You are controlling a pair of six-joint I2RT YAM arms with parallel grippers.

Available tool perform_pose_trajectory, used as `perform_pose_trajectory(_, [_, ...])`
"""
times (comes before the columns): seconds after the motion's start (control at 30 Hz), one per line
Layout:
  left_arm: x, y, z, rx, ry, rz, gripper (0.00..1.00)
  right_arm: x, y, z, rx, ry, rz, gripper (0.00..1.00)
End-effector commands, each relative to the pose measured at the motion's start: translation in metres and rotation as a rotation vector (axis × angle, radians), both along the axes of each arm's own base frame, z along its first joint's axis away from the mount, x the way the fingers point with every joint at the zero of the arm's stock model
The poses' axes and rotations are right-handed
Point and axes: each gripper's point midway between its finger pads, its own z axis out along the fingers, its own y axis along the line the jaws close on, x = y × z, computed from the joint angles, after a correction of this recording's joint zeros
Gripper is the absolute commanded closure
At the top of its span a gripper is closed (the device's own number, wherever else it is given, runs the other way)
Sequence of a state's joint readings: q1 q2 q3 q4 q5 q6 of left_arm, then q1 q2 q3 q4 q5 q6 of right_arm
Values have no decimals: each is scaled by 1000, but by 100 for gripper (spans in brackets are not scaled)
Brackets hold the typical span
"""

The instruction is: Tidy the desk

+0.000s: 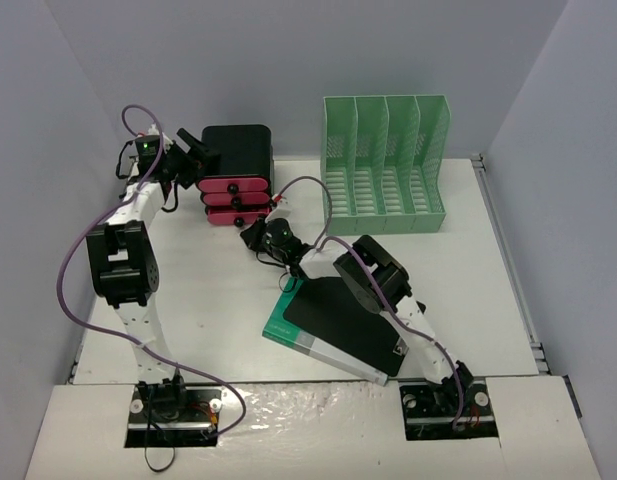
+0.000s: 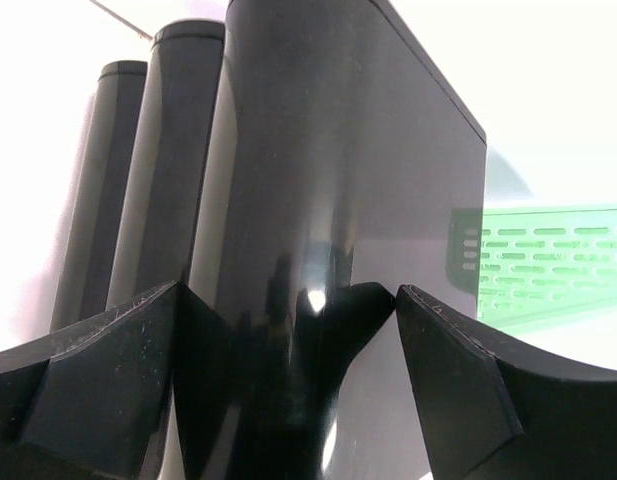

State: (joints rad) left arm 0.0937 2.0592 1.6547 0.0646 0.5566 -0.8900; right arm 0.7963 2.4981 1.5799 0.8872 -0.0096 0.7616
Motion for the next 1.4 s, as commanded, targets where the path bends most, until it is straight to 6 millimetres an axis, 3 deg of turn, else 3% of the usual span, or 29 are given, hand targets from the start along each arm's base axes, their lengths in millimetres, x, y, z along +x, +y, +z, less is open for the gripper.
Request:
perform_pose_trajectory(0.0, [-16,-19,64,-4,-122,-71,17,34,2,46,97,-134,-116,100])
perform_pose_trajectory(0.2, [-22,-17,69,19,-132,-63,16,54,9,60,111,-172,-122,100])
perform_pose_trajectory(0.3, [-25,-10,74,48,-153,-34,4,62,11,65,104,-184,-117,100])
perform_pose_trajectory(0.43, [-27,-9,82,60,-189,-24,3,70,9,71,108,-186,-111,100])
perform_pose_trajectory(0.63, [-27,-6,85,66,-209,-10,3,65,8,75,89,-176,-81,100])
perform_pose_trajectory(0.73, [-28,-5,88,73,-219,-11,3,52,6,81,84,-151,-59,96])
perform_pose_trajectory(0.83, [-29,-1,95,86,-233,-1,3,28,8,88,69,-120,4,70])
perform_pose_trajectory(0.97, [-33,11,110,128,-260,29,3,-1,4,110,3,-101,60,48])
perform_pose_trajectory(1.2, [-50,28,136,261,-315,88,3,-40,1,146,-126,-72,158,40])
perform_pose_trajectory(1.37, [-73,33,147,303,-289,111,3,-60,-21,162,-201,-6,154,41])
